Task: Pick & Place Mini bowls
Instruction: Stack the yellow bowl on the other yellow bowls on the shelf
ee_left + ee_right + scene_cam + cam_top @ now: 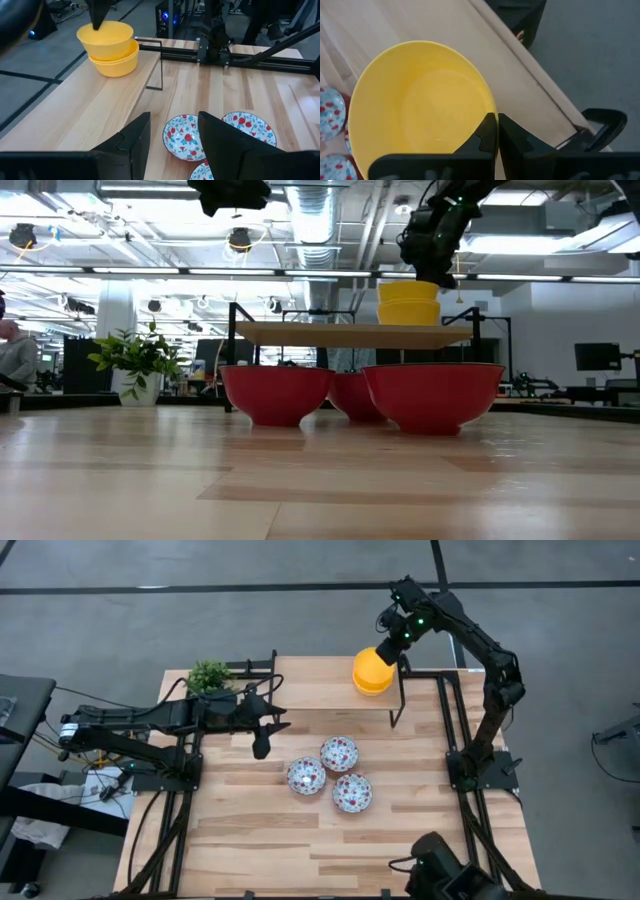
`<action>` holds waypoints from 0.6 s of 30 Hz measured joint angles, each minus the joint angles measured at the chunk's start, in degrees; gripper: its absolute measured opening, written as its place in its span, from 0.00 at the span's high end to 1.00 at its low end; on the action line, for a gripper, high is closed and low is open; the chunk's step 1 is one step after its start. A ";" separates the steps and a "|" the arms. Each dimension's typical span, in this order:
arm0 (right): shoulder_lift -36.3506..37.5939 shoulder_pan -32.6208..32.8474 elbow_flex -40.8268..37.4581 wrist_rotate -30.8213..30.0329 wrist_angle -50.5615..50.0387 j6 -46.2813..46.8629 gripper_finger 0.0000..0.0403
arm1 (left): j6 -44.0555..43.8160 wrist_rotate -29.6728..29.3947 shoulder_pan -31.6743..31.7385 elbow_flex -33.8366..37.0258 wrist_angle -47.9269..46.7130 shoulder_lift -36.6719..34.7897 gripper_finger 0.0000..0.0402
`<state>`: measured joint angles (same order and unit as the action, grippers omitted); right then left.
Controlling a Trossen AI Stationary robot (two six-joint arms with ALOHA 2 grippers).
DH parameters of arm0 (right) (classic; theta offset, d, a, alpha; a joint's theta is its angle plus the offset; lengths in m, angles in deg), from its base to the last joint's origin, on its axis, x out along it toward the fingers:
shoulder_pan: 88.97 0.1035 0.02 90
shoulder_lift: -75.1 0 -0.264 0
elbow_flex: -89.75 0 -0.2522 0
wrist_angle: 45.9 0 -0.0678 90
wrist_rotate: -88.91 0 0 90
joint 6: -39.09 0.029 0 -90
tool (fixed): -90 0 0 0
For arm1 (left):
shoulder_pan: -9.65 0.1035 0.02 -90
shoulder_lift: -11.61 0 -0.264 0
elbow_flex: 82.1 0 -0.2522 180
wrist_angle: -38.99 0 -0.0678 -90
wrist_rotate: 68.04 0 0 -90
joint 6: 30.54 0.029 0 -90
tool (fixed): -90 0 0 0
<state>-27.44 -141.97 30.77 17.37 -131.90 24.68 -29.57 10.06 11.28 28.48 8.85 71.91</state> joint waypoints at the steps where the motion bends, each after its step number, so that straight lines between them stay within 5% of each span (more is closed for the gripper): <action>1: -0.02 0.01 -0.02 -0.06 -0.53 -0.51 1.00 | 0.00 0.01 0.00 0.00 0.04 0.00 0.59; 18: 0.34 1.65 0.00 -0.55 -0.75 -1.07 0.95 | 0.22 0.00 0.00 0.00 -0.04 -0.01 0.59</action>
<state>-27.10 -140.32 30.77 16.82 -132.65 23.61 -29.35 10.06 11.28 28.48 8.81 71.90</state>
